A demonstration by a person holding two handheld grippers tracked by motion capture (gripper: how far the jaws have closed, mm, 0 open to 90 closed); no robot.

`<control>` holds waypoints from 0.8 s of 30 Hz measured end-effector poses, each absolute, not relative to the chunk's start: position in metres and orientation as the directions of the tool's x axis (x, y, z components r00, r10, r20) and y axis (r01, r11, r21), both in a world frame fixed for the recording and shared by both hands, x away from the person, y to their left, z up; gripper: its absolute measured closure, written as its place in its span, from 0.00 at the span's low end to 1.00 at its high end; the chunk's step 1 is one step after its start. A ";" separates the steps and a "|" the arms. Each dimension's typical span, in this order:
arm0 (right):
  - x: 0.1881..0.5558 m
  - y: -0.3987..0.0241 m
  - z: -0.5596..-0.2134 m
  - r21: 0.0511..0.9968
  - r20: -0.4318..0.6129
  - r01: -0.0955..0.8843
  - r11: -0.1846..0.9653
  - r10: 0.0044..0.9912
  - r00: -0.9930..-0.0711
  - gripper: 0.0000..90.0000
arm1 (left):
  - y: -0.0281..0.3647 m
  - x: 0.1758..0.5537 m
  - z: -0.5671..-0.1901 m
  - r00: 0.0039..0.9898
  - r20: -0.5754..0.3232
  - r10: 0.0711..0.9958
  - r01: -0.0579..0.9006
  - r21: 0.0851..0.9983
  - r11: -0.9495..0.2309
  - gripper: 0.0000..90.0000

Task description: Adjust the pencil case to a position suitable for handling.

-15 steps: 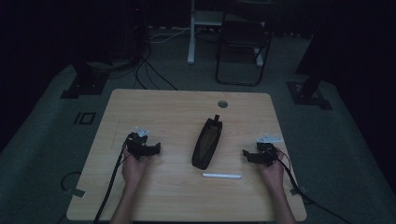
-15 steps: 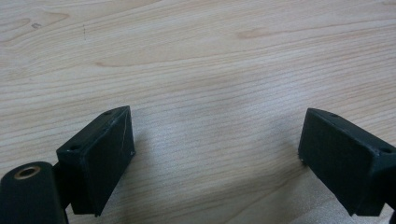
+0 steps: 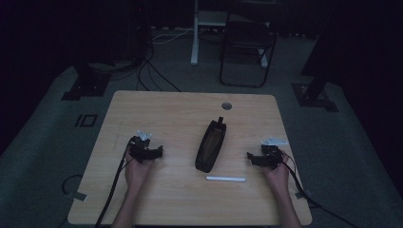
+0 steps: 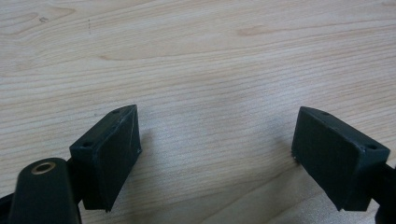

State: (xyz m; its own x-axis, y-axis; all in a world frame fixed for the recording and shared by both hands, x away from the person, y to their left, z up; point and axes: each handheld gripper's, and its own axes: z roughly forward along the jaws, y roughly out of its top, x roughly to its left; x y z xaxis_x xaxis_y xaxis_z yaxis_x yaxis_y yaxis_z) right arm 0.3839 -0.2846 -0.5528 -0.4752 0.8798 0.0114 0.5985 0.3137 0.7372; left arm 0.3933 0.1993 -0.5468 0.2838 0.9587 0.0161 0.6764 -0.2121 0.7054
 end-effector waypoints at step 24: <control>0.384 -0.284 -0.553 0.737 0.011 0.598 0.316 0.879 -0.477 0.23 | 0.198 0.390 -0.545 0.307 0.018 0.951 0.670 0.705 -0.230 0.27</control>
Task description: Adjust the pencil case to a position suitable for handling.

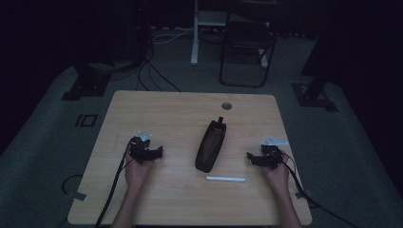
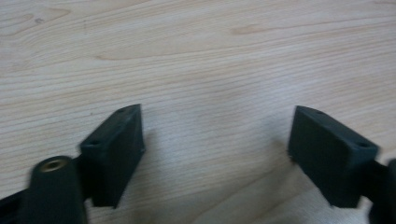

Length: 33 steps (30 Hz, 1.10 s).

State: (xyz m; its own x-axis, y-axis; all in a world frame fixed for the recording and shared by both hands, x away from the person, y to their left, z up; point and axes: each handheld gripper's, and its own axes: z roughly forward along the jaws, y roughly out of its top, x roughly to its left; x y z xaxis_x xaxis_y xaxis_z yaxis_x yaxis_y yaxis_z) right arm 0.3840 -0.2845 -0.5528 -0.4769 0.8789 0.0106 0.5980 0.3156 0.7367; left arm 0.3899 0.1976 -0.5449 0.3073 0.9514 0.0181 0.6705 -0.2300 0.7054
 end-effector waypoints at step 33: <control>0.384 -0.284 -0.553 0.736 0.011 0.598 0.317 0.878 -0.478 0.23 | 0.163 0.362 -0.501 0.442 -0.041 0.896 0.599 0.757 -0.261 0.47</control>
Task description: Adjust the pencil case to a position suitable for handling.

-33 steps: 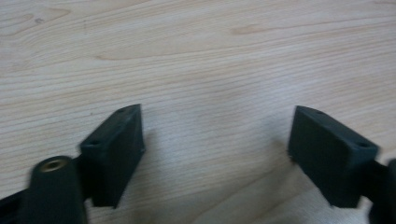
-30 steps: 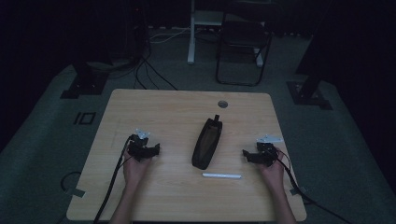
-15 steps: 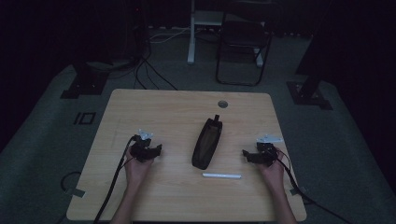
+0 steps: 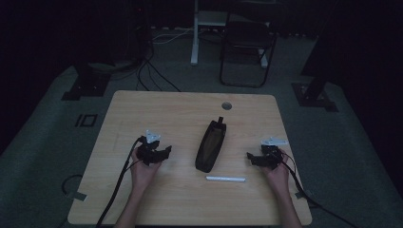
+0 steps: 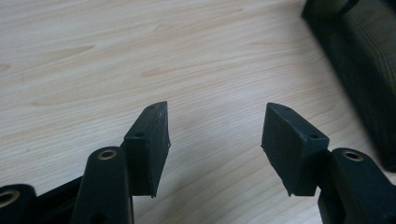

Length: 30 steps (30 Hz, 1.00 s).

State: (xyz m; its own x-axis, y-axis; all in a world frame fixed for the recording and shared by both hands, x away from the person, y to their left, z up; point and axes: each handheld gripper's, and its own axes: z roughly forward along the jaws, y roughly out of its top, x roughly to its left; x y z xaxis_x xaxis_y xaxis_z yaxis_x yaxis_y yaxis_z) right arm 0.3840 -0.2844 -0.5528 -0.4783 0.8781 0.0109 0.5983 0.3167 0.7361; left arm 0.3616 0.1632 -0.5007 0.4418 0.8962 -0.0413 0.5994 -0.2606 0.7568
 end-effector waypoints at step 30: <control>0.384 -0.284 -0.553 0.736 0.011 0.598 0.317 0.878 -0.478 0.23 | 0.101 0.327 -0.476 0.621 -0.095 0.778 0.504 0.808 -0.304 0.46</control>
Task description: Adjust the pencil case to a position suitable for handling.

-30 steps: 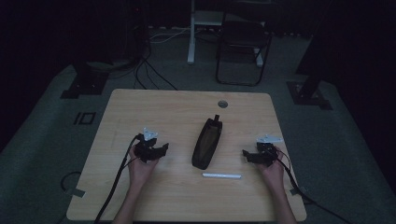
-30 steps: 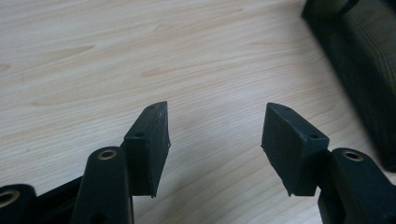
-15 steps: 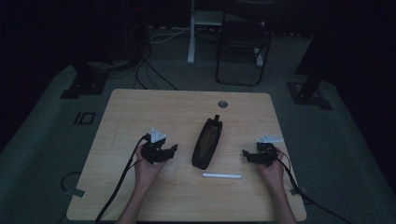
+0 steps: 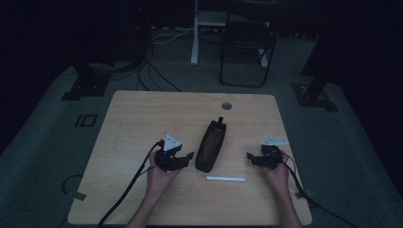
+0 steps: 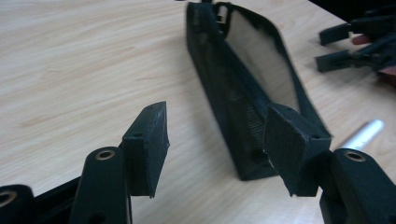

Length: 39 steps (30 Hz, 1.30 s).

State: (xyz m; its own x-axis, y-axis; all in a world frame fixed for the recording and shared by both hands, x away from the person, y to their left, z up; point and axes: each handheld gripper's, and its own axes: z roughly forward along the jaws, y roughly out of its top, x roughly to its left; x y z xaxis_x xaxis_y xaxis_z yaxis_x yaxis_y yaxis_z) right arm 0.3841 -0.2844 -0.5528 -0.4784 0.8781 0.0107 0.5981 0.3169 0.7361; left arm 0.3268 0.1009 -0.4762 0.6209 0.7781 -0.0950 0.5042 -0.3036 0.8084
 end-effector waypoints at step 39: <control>0.384 -0.284 -0.553 0.736 0.011 0.598 0.317 0.878 -0.478 0.23 | 0.079 0.344 -0.493 0.595 0.031 0.803 0.541 0.724 -0.428 0.64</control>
